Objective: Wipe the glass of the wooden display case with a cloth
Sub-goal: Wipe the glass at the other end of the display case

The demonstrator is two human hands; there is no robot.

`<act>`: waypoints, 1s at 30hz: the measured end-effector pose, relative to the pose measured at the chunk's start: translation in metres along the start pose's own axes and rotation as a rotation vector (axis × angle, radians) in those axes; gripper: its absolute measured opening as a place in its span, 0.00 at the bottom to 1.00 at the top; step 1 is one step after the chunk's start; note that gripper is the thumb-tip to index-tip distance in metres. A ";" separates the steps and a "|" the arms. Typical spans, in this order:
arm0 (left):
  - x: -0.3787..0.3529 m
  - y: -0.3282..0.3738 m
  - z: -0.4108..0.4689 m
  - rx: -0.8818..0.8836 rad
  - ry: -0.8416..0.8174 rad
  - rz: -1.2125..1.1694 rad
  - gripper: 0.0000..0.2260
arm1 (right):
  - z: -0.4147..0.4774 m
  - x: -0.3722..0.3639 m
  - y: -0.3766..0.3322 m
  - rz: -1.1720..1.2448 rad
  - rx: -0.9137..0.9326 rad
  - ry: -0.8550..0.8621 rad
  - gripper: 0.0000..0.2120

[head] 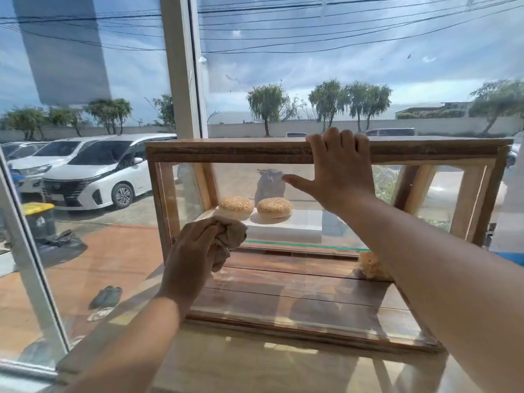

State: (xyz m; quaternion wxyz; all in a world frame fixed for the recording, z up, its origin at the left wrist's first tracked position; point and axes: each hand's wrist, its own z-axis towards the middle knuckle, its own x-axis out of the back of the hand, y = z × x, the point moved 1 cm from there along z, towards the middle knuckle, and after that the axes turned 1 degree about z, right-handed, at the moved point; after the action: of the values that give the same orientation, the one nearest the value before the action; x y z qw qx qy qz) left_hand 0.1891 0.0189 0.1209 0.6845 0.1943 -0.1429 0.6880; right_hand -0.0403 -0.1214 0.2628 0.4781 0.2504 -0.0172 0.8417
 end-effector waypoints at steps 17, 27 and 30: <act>-0.042 -0.010 -0.076 0.148 -0.836 -0.071 0.10 | 0.000 0.002 -0.002 -0.028 -0.004 0.008 0.36; 0.035 0.054 0.067 0.038 0.014 -0.206 0.12 | -0.001 0.003 -0.001 0.011 -0.007 -0.014 0.36; 0.025 0.065 0.086 -0.020 0.112 -0.141 0.16 | 0.000 0.003 -0.002 0.015 -0.006 -0.024 0.35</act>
State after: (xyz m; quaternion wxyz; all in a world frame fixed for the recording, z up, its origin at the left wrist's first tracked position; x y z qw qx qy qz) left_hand 0.1307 0.0004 0.2129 0.7399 0.1582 -0.0970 0.6466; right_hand -0.0403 -0.1177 0.2639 0.4723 0.2589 -0.0271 0.8421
